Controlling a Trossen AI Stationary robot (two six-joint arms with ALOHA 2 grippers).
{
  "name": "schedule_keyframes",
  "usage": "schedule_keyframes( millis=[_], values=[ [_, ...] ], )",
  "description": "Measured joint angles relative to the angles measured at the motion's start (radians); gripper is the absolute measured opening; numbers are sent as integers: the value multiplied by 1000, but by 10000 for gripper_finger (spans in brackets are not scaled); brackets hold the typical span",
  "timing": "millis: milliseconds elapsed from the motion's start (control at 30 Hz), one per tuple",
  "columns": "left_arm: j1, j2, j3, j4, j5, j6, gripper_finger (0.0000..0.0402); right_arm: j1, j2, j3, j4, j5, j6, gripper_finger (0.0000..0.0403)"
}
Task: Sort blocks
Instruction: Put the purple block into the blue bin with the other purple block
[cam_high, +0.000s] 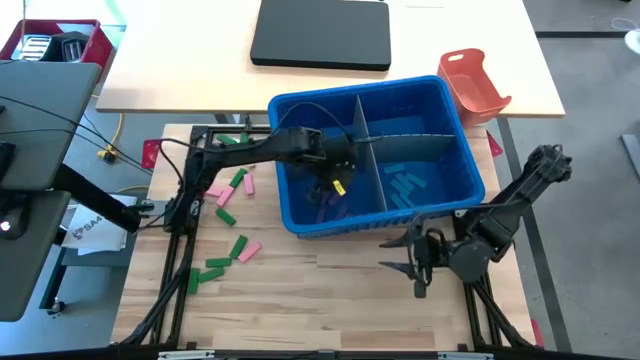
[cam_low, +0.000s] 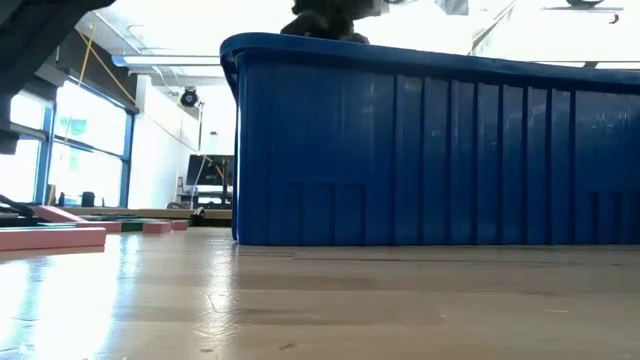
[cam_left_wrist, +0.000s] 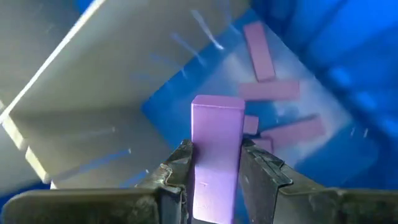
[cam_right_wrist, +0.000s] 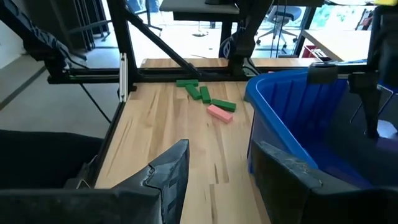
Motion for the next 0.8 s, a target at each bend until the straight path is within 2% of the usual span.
schedule_keyframes(
  millis=[100, 200, 500, 800],
  values=[
    [3, 24, 0, 0, 8, 161, 83, 0, 13, 0, -5, 0, 2, 169],
    [13, 55, -1, 1, -12, 252, 83, 0, 18, 0, -7, 0, 21, 169],
    [38, 133, -1, -4, -46, 386, 83, 0, 20, 0, -12, -1, 52, 169],
    [42, 227, -1, -3, -10, 408, 83, 0, 20, 0, -10, -2, 75, 169]
  ],
)
